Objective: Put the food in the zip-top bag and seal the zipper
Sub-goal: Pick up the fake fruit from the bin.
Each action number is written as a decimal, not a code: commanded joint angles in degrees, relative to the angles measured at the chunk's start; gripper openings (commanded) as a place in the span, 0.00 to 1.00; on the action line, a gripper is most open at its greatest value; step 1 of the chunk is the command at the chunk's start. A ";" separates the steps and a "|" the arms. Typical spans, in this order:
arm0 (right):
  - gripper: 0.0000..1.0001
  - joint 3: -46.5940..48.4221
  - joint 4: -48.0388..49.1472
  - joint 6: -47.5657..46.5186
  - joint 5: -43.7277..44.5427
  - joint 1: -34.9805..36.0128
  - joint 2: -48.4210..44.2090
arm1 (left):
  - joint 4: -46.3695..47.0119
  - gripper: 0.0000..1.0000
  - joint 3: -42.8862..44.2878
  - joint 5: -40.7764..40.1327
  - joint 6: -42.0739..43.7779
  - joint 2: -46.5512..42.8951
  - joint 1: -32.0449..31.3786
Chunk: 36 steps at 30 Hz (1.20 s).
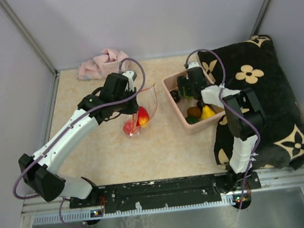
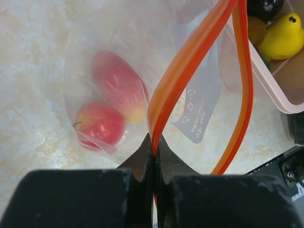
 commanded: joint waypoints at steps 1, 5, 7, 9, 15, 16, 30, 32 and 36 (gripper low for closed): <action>0.82 -0.63 6.22 2.14 2.40 0.34 0.58 | -0.42 0.00 0.75 -0.39 0.43 -0.68 -0.33; 0.73 -2.29 7.94 2.47 2.94 0.36 -0.83 | -0.39 0.00 0.27 -0.96 0.48 -1.09 -0.33; 0.68 -3.10 7.82 2.33 2.65 0.35 -2.45 | -0.32 0.00 0.45 -0.95 0.51 -1.19 -0.33; 0.60 -4.25 7.58 2.30 2.26 0.36 -4.73 | -0.09 0.00 0.64 -0.97 0.73 -1.46 -0.33; 0.56 -7.83 4.66 2.24 1.44 0.42 -14.26 | -0.73 0.00 1.78 -1.52 1.29 -1.21 -0.33; 0.55 -8.43 4.08 2.11 1.23 0.62 -16.05 | -0.68 0.00 1.75 -1.58 1.41 -1.33 -0.33; 0.53 -13.06 -5.27 0.44 -1.21 7.57 -42.59 | 0.62 0.00 1.44 -2.94 5.85 -0.60 -0.29; 0.53 -13.82 -4.75 0.84 -4.57 9.12 -45.97 | 0.65 0.00 1.38 -2.82 6.34 -0.59 -0.33; 0.53 -16.37 0.77 4.01 -13.39 10.79 -50.46 | 0.76 0.00 1.06 -2.67 6.58 -0.91 -0.33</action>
